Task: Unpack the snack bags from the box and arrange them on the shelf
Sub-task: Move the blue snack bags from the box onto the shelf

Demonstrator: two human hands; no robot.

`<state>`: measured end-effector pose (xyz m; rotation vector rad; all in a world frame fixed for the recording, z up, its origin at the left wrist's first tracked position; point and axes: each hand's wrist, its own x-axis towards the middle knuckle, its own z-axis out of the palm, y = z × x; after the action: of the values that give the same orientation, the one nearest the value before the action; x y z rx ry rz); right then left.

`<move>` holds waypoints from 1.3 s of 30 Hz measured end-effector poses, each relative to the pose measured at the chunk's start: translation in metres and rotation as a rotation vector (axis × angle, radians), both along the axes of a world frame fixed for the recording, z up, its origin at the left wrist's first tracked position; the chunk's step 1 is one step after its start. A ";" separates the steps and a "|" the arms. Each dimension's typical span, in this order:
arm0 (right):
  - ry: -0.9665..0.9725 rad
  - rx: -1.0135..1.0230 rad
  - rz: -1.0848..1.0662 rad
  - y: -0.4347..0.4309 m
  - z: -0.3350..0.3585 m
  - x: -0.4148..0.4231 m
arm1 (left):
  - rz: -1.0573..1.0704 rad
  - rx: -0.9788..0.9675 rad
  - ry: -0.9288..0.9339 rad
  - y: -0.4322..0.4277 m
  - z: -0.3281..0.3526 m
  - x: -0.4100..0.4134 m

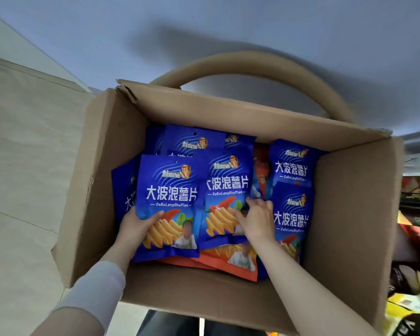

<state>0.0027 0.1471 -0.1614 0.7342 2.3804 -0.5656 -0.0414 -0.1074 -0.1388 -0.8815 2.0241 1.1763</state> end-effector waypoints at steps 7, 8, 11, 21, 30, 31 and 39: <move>-0.002 -0.080 -0.311 -0.014 0.001 -0.005 | 0.079 0.093 0.002 -0.009 0.001 0.006; 0.036 -0.035 -0.296 -0.015 0.005 -0.005 | 0.094 0.122 0.006 -0.007 0.004 0.007; 0.149 0.035 -0.260 -0.014 0.017 -0.002 | 0.106 0.190 0.018 -0.004 0.016 0.009; 0.207 -0.623 -0.798 0.000 0.087 0.037 | -0.003 0.315 0.175 -0.011 0.081 -0.001; 0.781 -0.481 -1.071 -0.032 0.232 0.167 | -0.310 0.648 0.453 0.021 0.192 0.010; 0.822 -0.453 -1.095 -0.036 0.247 0.183 | -0.337 0.689 0.479 0.032 0.207 0.015; 1.084 -0.158 -1.353 -0.028 0.360 0.316 | -0.681 0.929 0.652 0.150 0.329 0.101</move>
<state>0.3185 0.1196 0.1990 2.4028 2.1902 -2.0554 0.0591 0.0425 0.1902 0.6630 1.6298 1.8177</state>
